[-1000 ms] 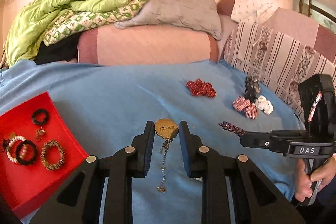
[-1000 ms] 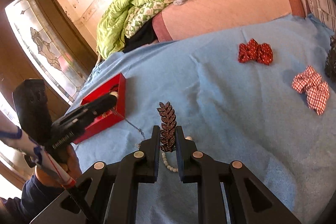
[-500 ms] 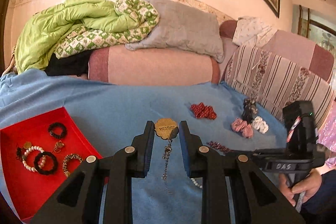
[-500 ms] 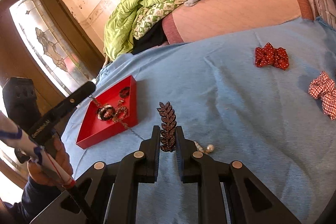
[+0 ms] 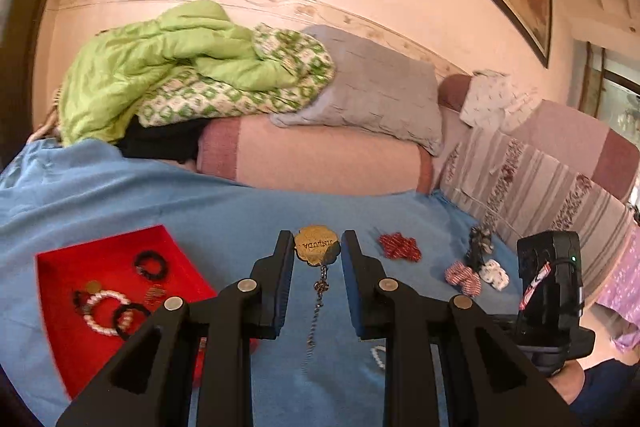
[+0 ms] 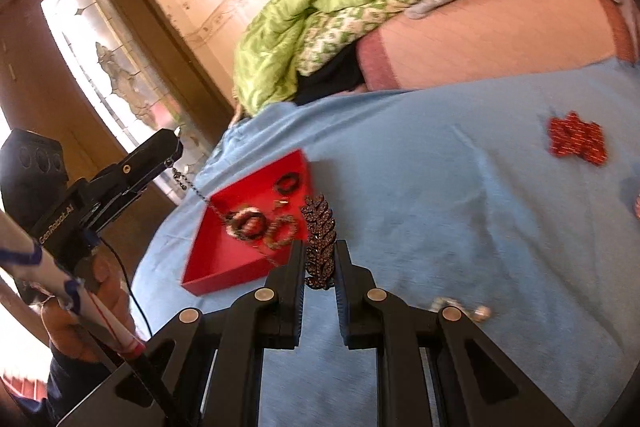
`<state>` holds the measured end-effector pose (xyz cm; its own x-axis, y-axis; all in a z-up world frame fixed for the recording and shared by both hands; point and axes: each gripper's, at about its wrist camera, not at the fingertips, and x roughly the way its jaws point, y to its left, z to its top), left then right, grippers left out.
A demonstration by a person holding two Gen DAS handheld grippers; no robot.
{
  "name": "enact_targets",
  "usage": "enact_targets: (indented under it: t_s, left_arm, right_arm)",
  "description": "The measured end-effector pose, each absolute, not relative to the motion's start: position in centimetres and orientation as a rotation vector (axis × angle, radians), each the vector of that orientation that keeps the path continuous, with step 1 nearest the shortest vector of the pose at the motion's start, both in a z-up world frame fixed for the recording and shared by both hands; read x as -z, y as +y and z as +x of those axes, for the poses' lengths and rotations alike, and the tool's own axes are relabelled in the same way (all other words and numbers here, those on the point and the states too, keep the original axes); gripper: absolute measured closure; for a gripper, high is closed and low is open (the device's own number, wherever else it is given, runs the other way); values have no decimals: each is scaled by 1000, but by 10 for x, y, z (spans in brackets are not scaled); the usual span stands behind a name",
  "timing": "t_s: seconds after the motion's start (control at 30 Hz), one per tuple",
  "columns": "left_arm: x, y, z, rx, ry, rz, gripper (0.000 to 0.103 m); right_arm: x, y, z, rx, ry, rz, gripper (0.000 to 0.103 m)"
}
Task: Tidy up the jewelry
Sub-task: 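Carry the leaf clip and medallion necklace over the red tray with both tools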
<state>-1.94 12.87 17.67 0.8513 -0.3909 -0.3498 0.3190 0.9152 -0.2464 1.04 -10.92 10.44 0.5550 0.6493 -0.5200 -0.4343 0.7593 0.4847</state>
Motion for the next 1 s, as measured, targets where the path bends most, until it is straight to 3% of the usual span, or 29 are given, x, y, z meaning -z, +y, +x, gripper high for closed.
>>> enact_targets:
  t_s: [0.4, 1.0]
  left_arm:
    - [-181, 214, -22, 182, 379, -240, 80]
    - [-134, 275, -16, 59, 485, -290, 80]
  right_arm:
    - [-114, -23, 21, -789, 748, 244, 88]
    - [-122, 74, 46, -889, 750, 179, 88]
